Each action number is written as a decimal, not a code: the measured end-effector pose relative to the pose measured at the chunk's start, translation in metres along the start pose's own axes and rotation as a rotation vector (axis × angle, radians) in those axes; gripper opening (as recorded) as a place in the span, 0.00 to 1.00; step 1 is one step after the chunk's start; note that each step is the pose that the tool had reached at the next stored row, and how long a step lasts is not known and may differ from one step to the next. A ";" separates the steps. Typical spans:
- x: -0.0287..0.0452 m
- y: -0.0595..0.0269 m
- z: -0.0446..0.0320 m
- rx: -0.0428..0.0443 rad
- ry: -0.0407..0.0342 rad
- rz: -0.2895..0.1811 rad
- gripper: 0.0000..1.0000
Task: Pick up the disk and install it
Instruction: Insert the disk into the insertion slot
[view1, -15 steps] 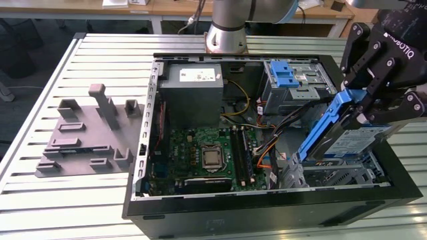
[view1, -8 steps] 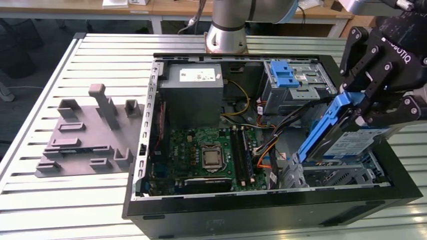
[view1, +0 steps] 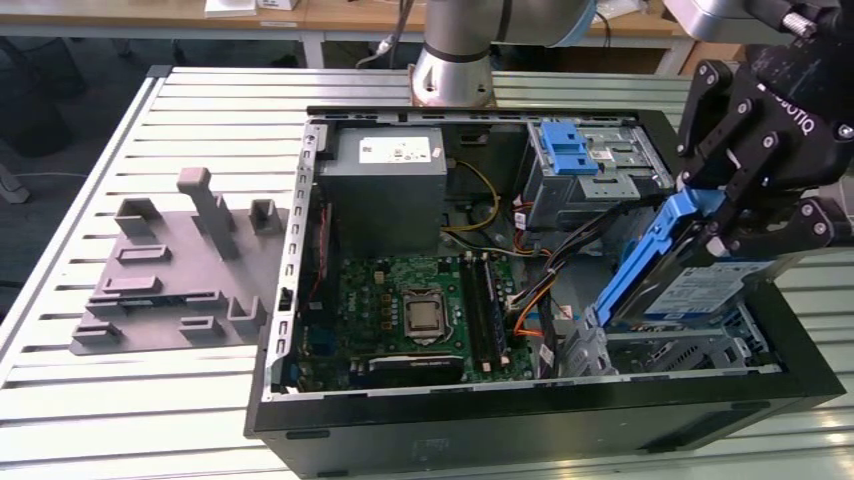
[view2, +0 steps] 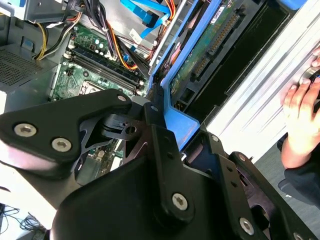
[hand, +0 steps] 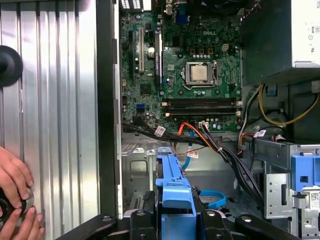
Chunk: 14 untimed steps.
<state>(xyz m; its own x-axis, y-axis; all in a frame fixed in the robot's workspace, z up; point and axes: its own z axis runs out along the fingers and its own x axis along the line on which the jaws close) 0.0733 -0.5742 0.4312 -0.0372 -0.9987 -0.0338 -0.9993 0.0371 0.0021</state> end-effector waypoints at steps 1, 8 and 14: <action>0.0000 0.0000 0.0007 0.0000 0.0000 0.000 0.37; 0.0002 0.0000 0.0058 -0.0001 0.0000 0.000 0.37; 0.0004 0.0000 0.0105 -0.0001 0.0000 0.000 0.37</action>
<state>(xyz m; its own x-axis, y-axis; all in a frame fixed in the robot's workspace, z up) 0.0733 -0.5742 0.4207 -0.0372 -0.9987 -0.0338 -0.9993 0.0372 0.0021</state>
